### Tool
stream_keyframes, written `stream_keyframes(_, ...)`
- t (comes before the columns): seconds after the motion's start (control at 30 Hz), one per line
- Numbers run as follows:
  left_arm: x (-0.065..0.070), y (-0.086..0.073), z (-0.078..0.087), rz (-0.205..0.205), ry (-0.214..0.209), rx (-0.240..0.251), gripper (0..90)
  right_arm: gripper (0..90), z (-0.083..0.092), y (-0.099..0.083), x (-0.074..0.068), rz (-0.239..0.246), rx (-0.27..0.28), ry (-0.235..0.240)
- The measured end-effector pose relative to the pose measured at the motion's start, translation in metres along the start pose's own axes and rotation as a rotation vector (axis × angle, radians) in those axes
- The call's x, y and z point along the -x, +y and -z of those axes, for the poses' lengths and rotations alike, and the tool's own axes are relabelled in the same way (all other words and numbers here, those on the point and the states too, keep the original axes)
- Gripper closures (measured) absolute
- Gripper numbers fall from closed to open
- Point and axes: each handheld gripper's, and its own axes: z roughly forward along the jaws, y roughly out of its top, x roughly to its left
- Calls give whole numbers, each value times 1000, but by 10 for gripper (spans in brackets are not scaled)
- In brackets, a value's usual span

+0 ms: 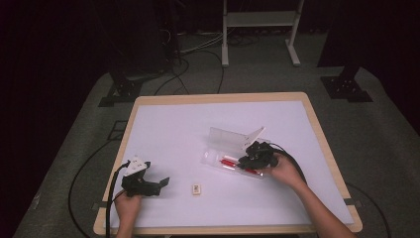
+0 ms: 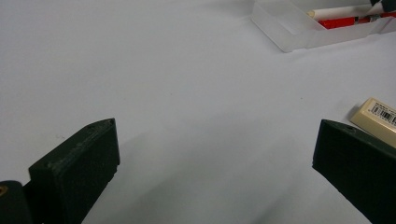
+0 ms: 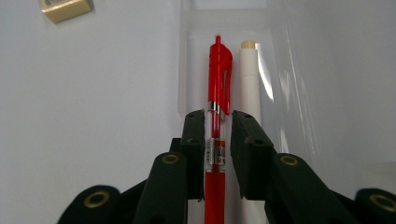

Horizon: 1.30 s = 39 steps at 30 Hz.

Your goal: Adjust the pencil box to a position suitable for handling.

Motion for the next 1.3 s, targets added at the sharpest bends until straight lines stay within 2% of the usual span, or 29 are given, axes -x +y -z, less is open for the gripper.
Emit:
stream_keyframes(0.2, 0, 0, 0, -1, 1, -2, 1, 696, 12, 5, -7, 17, 53, 14)
stream_keyframes(0.33, 0, 0, 0, 1, 1, 0, 1, 667, 15, 10, -18, 34, 69, 30)
stream_keyframes(0.63, 0, 0, 0, 0, 0, -1, 1, 628, 13, 23, -39, 84, 78, 63)
stream_keyframes(0.8, 0, 0, 0, 0, 0, -1, 1, 613, 12, 29, -45, 110, 81, 75)
stream_keyframes(1.3, 0, 0, 0, 0, -2, -4, 1, 568, 4, 44, -62, 144, 96, 121)
